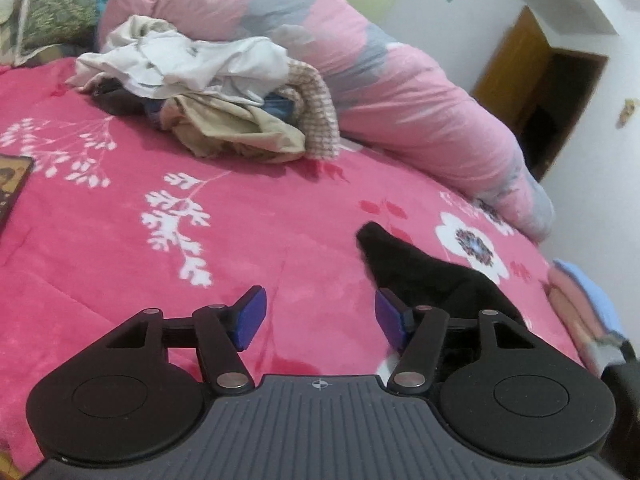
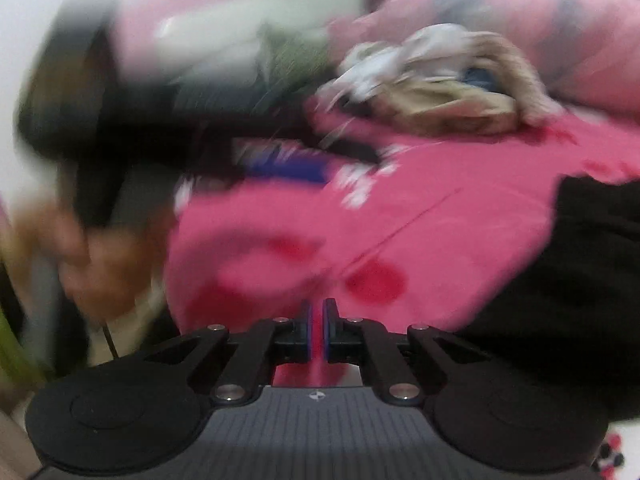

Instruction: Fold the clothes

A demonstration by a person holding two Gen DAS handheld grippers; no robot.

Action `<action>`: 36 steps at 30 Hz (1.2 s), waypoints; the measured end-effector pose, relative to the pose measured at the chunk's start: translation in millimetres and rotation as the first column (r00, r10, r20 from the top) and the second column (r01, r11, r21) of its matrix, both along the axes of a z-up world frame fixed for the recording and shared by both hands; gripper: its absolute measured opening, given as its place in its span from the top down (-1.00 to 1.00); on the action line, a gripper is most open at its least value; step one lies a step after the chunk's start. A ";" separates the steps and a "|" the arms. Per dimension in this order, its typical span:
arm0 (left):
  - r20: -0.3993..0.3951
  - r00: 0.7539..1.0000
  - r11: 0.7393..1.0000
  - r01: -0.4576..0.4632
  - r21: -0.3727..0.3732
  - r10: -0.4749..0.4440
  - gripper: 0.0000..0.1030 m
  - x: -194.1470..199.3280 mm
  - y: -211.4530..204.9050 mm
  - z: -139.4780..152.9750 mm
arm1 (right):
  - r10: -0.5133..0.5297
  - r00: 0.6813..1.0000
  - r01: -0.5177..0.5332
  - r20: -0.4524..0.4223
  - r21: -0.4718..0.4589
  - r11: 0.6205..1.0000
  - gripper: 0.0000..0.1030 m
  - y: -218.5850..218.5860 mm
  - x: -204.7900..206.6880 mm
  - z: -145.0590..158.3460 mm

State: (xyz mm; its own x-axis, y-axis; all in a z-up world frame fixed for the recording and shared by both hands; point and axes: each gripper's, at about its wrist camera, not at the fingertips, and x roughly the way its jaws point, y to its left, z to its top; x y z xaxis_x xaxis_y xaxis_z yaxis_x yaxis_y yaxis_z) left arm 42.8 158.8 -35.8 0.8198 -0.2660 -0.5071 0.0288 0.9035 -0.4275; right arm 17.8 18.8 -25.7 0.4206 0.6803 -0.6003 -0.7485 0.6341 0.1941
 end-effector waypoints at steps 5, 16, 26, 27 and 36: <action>0.052 0.989 0.990 0.140 0.005 -0.140 -0.31 7.9 -32.0 8.4 | 0.009 1.000 -0.011 0.029 0.068 0.998 0.56 -40.5 -25.2 20.3; 0.090 0.858 0.831 0.456 0.320 -0.505 -0.69 9.5 -172.3 10.0 | -0.555 0.792 0.609 -0.255 0.405 0.682 0.11 -275.1 -50.8 23.2; 0.078 0.983 0.947 0.135 0.293 -0.164 0.88 4.6 -112.2 7.9 | -0.644 0.610 0.789 -0.462 0.427 0.441 0.11 -322.3 -32.7 -18.3; 0.086 0.992 0.956 0.060 0.287 -0.088 0.88 2.7 -93.5 9.6 | -0.647 0.614 0.786 -0.452 0.421 0.452 0.11 -320.8 -31.4 -18.7; -0.111 0.942 0.922 -0.279 0.268 0.317 0.84 -1.3 25.8 -36.6 | -0.627 0.684 0.730 -0.374 0.364 0.579 0.11 -279.1 -1.5 -6.6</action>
State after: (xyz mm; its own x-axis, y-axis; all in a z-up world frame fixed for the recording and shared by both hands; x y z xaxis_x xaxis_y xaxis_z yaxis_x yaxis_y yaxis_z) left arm 41.5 184.6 -72.4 0.7515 0.1271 -0.6473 -0.3052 0.9369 -0.1705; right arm 16.4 -260.3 -32.3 0.7910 0.4435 -0.4215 -0.0516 0.7349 0.6763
